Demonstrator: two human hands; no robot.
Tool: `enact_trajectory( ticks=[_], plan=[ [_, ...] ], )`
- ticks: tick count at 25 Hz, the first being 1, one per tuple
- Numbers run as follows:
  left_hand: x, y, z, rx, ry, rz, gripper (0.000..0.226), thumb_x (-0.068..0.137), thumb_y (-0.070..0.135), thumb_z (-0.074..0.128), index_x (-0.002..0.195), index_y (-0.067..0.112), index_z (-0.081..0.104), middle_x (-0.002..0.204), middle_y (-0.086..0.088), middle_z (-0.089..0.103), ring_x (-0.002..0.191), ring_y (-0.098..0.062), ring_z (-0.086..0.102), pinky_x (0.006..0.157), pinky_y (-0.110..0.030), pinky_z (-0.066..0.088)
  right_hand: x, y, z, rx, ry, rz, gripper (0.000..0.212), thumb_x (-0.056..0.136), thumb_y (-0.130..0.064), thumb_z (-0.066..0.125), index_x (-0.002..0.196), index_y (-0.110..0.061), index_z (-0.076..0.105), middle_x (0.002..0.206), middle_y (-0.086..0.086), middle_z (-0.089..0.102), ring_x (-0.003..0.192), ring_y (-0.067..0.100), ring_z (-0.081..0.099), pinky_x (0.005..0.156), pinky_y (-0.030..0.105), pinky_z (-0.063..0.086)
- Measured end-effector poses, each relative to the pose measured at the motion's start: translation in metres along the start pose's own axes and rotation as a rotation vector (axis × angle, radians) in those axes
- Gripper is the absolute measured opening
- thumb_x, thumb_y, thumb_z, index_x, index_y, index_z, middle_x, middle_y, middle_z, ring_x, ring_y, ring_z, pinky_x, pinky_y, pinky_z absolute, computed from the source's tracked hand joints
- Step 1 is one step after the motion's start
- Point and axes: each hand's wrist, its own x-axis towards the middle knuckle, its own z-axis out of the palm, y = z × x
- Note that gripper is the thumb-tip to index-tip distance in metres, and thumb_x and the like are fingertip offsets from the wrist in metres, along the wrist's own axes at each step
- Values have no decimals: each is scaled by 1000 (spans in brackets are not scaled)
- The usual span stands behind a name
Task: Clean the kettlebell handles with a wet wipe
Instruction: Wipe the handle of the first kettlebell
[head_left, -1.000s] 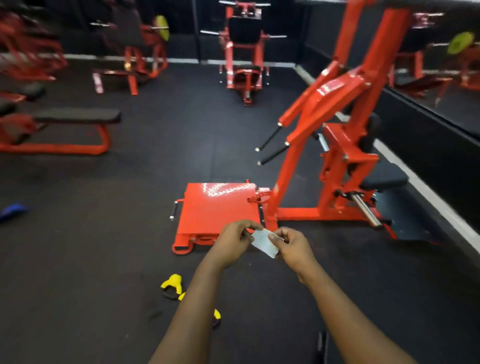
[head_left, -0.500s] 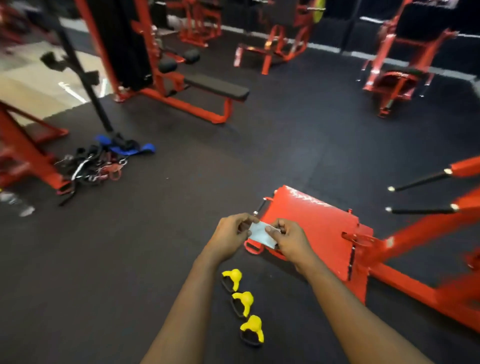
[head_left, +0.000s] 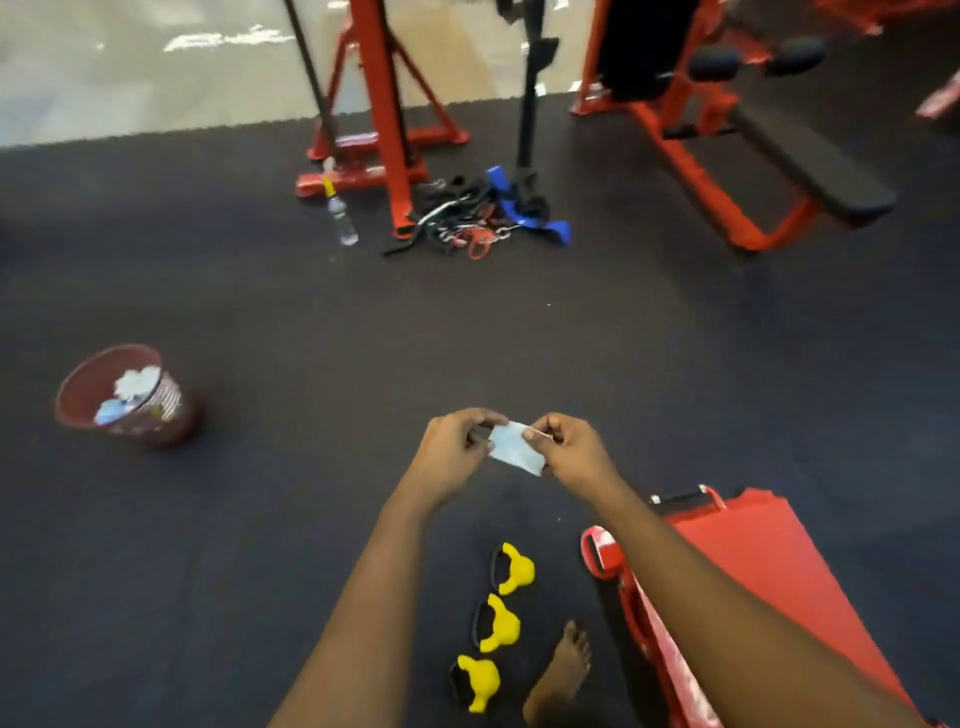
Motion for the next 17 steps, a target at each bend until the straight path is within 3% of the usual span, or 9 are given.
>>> enact_trajectory(
  ticks=[4, 9, 13, 17],
  plan=[
    [-22, 1, 6, -58, 187, -175, 32, 84, 2, 64, 108, 23, 71, 91, 9, 68, 77, -8, 66, 71, -13, 49, 21, -11, 6, -65, -191, -72, 13, 84, -31, 68, 77, -20, 69, 75, 4, 70, 68, 15, 61, 67, 46, 56],
    [-79, -14, 4, -90, 400, -335, 35, 86, 2, 62, 111, 25, 69, 103, 10, 69, 74, -8, 66, 61, -11, 49, 7, -28, 48, -106, -422, -167, 14, 84, -30, 67, 71, -24, 67, 70, -1, 66, 65, 14, 58, 61, 41, 53],
    [-129, -14, 16, -174, 549, -410, 36, 86, 1, 62, 112, 24, 70, 106, 11, 69, 77, -3, 66, 68, -11, 49, -23, -37, 61, -125, -561, -241, 16, 89, -26, 67, 74, -20, 66, 70, 2, 65, 62, 15, 56, 58, 32, 47],
    [-166, -12, 43, -273, 608, -443, 36, 86, 2, 62, 112, 26, 70, 104, 10, 70, 79, -8, 66, 72, -21, 54, -51, -23, 56, -150, -620, -254, 16, 87, -29, 68, 74, -19, 67, 72, 8, 66, 62, 19, 60, 56, 39, 53]
  ],
)
